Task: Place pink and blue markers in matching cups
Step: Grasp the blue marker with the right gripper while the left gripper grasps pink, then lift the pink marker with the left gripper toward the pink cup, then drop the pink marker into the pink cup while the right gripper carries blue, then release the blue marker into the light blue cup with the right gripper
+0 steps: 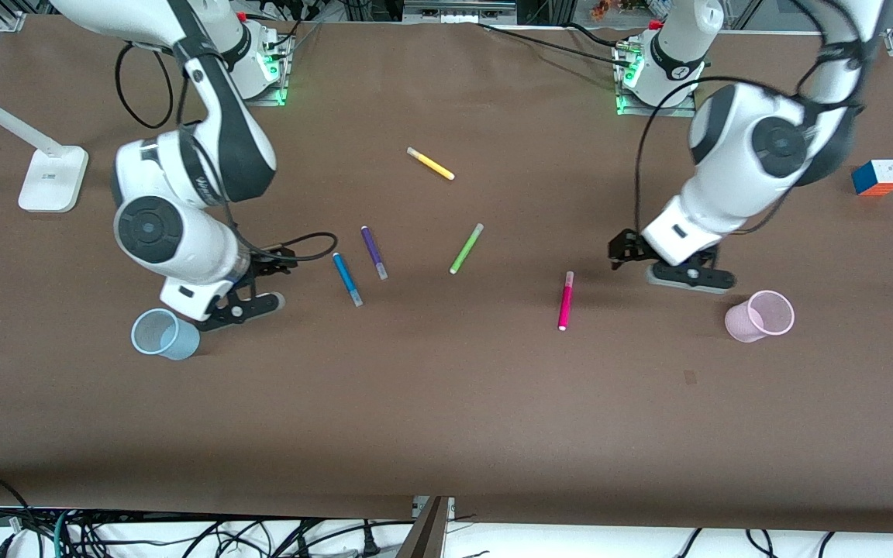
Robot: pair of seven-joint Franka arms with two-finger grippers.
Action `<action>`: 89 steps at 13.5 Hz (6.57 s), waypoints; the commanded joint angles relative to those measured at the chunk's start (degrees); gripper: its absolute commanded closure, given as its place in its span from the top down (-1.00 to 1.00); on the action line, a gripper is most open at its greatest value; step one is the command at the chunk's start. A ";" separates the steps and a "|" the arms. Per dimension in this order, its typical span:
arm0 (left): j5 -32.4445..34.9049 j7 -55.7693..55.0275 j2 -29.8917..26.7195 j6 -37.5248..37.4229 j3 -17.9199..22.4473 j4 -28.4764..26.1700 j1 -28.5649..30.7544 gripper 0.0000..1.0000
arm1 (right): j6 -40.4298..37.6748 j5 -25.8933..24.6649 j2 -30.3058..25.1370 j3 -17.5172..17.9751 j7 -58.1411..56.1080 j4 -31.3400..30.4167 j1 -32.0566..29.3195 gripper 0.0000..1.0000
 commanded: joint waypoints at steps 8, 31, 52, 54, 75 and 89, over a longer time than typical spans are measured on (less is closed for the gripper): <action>13.46 -12.17 15.95 18.00 -0.74 -2.18 -5.20 1.00 | 12.93 0.70 10.18 -0.24 0.17 1.32 5.20 1.00; 12.10 -3.46 6.91 -9.18 -1.44 3.95 -0.12 -1.00 | 28.06 2.38 13.09 -0.24 2.20 -9.40 9.60 -0.09; 46.89 49.68 23.51 -43.96 0.23 30.33 15.98 -1.00 | 16.74 10.60 -0.45 -1.03 -49.86 -4.06 -8.48 -1.00; 46.98 49.94 25.97 -44.04 0.23 33.22 15.80 -1.00 | 14.01 16.67 -0.45 -1.03 -59.54 -2.29 -12.26 -1.00; 10.97 14.55 6.66 -47.37 -2.76 39.57 13.87 1.00 | 6.88 45.09 6.85 -0.86 -108.01 -1.58 -29.42 -1.00; 3.12 10.75 -11.46 -40.35 11.03 21.02 0.95 1.00 | 0.81 47.90 8.17 -0.94 -105.11 2.73 -32.06 1.00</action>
